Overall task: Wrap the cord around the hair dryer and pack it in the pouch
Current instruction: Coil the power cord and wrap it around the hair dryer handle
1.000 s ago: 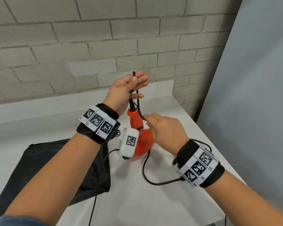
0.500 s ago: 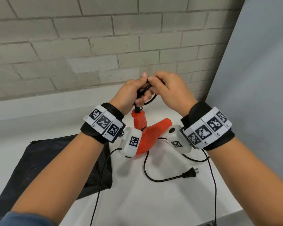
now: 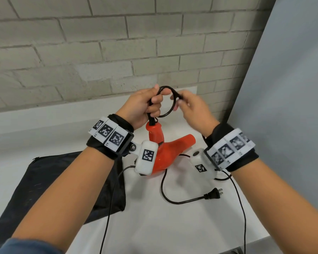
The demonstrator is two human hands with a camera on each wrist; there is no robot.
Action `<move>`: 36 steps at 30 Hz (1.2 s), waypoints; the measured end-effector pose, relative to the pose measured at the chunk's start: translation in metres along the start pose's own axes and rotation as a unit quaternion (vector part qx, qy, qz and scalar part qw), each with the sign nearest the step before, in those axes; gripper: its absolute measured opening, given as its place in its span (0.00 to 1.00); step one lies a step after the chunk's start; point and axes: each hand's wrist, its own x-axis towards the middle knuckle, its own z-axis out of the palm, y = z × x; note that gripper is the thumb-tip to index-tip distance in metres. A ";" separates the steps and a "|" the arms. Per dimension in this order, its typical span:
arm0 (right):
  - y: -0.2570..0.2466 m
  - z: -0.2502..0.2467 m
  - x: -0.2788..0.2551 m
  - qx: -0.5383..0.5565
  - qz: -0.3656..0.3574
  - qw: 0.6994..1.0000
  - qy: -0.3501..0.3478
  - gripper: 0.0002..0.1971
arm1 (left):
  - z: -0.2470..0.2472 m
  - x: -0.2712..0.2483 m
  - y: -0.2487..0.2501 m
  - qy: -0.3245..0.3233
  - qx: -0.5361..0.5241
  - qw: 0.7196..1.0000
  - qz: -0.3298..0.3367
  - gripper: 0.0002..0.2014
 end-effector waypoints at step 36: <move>-0.016 -0.023 0.001 0.107 -0.021 0.985 -0.136 0.15 | 0.003 0.000 -0.007 -0.015 0.084 0.996 0.016 0.23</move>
